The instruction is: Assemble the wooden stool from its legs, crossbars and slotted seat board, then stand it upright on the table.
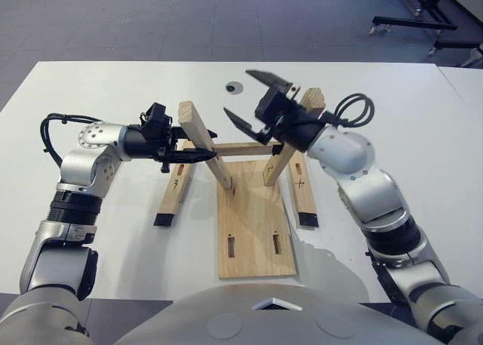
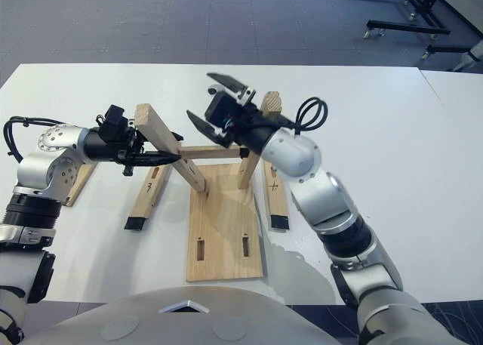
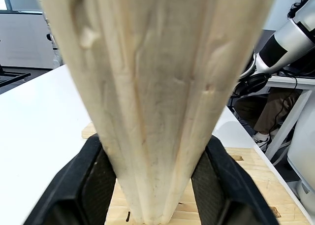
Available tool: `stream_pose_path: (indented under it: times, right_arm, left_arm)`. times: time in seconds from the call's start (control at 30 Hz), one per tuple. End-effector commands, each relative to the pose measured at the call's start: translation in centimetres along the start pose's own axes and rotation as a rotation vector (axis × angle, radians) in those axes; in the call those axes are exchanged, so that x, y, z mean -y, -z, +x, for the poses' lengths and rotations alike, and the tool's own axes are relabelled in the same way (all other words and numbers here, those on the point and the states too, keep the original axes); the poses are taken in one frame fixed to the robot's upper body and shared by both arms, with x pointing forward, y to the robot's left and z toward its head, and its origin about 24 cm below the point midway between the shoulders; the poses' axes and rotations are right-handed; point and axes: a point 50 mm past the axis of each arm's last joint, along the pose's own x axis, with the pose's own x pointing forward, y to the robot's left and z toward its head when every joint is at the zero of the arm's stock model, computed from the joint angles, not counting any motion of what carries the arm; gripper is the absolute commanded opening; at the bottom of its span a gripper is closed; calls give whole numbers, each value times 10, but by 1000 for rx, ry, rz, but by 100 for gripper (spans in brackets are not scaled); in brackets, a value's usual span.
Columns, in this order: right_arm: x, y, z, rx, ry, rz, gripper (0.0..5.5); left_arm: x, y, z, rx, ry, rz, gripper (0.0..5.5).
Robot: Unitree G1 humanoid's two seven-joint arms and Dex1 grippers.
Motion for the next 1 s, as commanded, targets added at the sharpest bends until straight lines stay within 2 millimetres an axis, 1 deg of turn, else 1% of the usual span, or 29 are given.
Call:
stream_pose_path:
  times: [0.03,0.13,0.33,0.53,0.63,0.77,0.83,0.9,0.97,1.0]
  right_arm:
    - [-17,28,1,-180,-97,-101,374]
    - [-29,42,0,-265,-231,-163,374]
    - [-41,62,-4,-333,-394,-179,374]
    - [-32,67,-9,-325,-487,-204,374]
    - [-25,69,-10,-314,-525,-227,374]
    - [-21,73,-6,-296,-534,-241,374]
    - [-18,71,-5,-273,-515,-243,374]
    - [-9,62,-3,-209,-487,-238,374]
    - [7,43,-5,-92,-481,-166,374]
    - [24,31,-5,-27,-451,-123,374]
  left_arm:
    - [6,30,-1,-125,5,-137,202]
    - [4,29,3,-123,10,-128,202]
    - [3,29,14,-111,-4,-94,202]
    - [3,39,28,-93,-56,-78,202]
    - [5,41,26,-90,-77,-75,202]
    - [4,42,26,-86,-95,-69,202]
    - [5,42,24,-90,-98,-68,202]
    - [5,41,21,-95,-99,-66,202]
    - [8,40,14,-107,-88,-66,202]
    - [8,38,11,-115,-87,-65,202]
